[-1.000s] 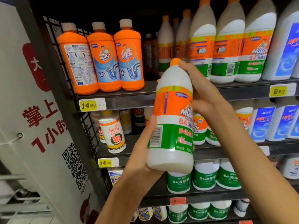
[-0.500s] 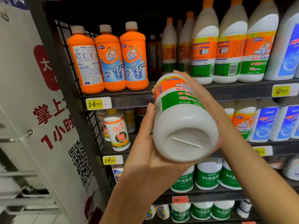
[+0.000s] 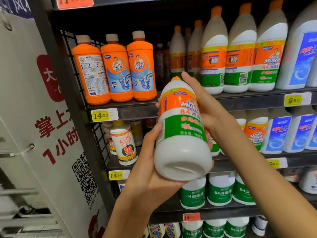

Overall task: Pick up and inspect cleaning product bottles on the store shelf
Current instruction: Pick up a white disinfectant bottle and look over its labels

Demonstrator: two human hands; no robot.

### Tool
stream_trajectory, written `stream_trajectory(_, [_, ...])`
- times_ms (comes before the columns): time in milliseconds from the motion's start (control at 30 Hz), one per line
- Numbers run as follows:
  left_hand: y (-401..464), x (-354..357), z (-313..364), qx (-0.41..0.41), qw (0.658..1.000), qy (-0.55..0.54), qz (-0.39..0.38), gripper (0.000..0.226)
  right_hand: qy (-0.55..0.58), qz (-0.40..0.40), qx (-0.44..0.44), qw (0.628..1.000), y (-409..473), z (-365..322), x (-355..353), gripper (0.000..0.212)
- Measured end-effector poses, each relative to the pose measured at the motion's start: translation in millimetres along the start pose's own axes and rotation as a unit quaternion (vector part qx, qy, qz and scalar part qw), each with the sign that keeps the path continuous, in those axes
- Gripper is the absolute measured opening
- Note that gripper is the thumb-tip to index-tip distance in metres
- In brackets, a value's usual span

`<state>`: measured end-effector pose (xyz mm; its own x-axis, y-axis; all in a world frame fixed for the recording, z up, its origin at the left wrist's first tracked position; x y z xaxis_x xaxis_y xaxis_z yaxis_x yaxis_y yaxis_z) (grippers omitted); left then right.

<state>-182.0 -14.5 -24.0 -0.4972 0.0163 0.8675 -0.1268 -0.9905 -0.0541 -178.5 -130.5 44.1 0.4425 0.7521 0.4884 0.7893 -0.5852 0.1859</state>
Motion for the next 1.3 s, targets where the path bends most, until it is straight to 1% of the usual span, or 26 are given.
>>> stream_trajectory(33, [1, -3, 1, 0.011, 1.0, 0.01, 0.004, 0.098, 0.004, -0.01, -0.012, 1.0, -1, -2, 5, 0.047])
stream_trajectory(100, [5, -7, 1, 0.023, 0.999, 0.038, -0.004, 0.101, 0.015, -0.002, -0.056, 0.998, 1, -10, 4, 0.043])
stream_trajectory(167, [8, -12, 6, 0.034, 0.996, 0.081, -0.006, 0.097, 0.025, 0.004, -0.103, 0.994, 1, -18, 4, 0.048])
stream_trajectory(200, [8, -14, 10, 0.049, 0.992, 0.113, 0.0, 0.093, 0.022, -0.006, -0.122, 0.992, 0, -22, 5, 0.05])
stream_trajectory(233, [6, -19, 17, 0.073, 0.984, 0.163, 0.018, 0.087, 0.012, -0.011, -0.145, 0.989, -3, -26, 6, 0.047])
stream_trajectory(267, [3, -21, 26, 0.105, 0.965, 0.235, 0.044, 0.082, 0.0, -0.015, -0.17, 0.985, -4, -31, 5, 0.038])
stream_trajectory(300, [0, -21, 34, 0.136, 0.932, 0.329, 0.072, 0.081, -0.022, -0.011, -0.201, 0.979, -6, -37, 4, 0.029])
stream_trajectory(333, [-3, -18, 40, 0.159, 0.891, 0.415, 0.094, 0.085, -0.049, -0.004, -0.229, 0.972, -8, -41, 3, 0.021])
stream_trajectory(367, [-3, -16, 43, 0.172, 0.853, 0.479, 0.114, 0.088, -0.077, 0.002, -0.251, 0.965, -11, -44, 3, 0.019])
stream_trajectory(400, [-2, -15, 45, 0.181, 0.829, 0.513, 0.131, 0.087, -0.098, 0.003, -0.264, 0.959, -12, -45, 3, 0.022])
stream_trajectory(433, [0, -17, 45, 0.194, 0.814, 0.529, 0.14, 0.08, -0.117, 0.003, -0.27, 0.956, -12, -44, 4, 0.029])
stream_trajectory(500, [6, -20, 42, 0.217, 0.808, 0.529, 0.141, 0.059, -0.15, -0.001, -0.276, 0.949, -12, -42, 6, 0.043])
stream_trajectory(567, [10, -27, 41, 0.241, 0.806, 0.521, 0.147, 0.049, -0.193, -0.001, -0.28, 0.94, -12, -43, 5, 0.05])
stream_trajectory(633, [11, -30, 42, 0.279, 0.789, 0.523, 0.162, 0.053, -0.263, -0.012, -0.273, 0.925, -14, -45, 2, 0.045])
stream_trajectory(700, [13, -36, 44, 0.3, 0.776, 0.524, 0.18, 0.061, -0.318, -0.05, -0.271, 0.907, -18, -44, 4, 0.035])
stream_trajectory(733, [15, -39, 44, 0.305, 0.771, 0.527, 0.189, 0.066, -0.329, -0.068, -0.278, 0.9, -22, -43, 6, 0.034])
stream_trajectory(800, [20, -45, 45, 0.31, 0.755, 0.541, 0.205, 0.079, -0.343, -0.088, -0.304, 0.885, -33, -43, 10, 0.042])
stream_trajectory(867, [25, -49, 48, 0.313, 0.736, 0.561, 0.212, 0.082, -0.382, -0.122, -0.34, 0.85, -45, -41, 18, 0.057])
stream_trajectory(900, [27, -50, 50, 0.317, 0.728, 0.569, 0.213, 0.082, -0.403, -0.147, -0.354, 0.831, -50, -37, 23, 0.061])
stream_trajectory(967, [32, -52, 53, 0.328, 0.718, 0.577, 0.211, 0.084, -0.429, -0.176, -0.375, 0.802, -60, -33, 27, 0.062])
stream_trajectory(1067, [36, -51, 55, 0.33, 0.716, 0.584, 0.192, 0.082, -0.434, -0.194, -0.4, 0.784, -67, -32, 24, 0.059])
stream_trajectory(1133, [37, -49, 54, 0.322, 0.713, 0.596, 0.181, 0.081, -0.431, -0.2, -0.407, 0.78, -67, -32, 20, 0.059])
stream_trajectory(1200, [33, -47, 52, 0.318, 0.714, 0.6, 0.173, 0.08, -0.412, -0.202, -0.402, 0.792, -64, -35, 13, 0.06])
stream_trajectory(1233, [31, -45, 51, 0.313, 0.716, 0.601, 0.166, 0.079, -0.386, -0.201, -0.389, 0.812, -60, -37, 9, 0.062])
stream_trajectory(1300, [28, -42, 47, 0.285, 0.728, 0.608, 0.141, 0.074, -0.302, -0.205, -0.344, 0.865, -50, -42, 5, 0.069])
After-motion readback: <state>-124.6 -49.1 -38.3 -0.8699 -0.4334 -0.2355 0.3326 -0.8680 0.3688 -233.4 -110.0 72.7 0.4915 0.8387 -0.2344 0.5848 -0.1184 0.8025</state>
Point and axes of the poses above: each hand's wrist, its own y-axis towards the middle knuckle, its own x-axis out of the palm, z = x × y, the point moved 7 cm from there along y, towards the middle knuckle, and after that the axes turned 10 degrees about -x, right-handed, at the moved point
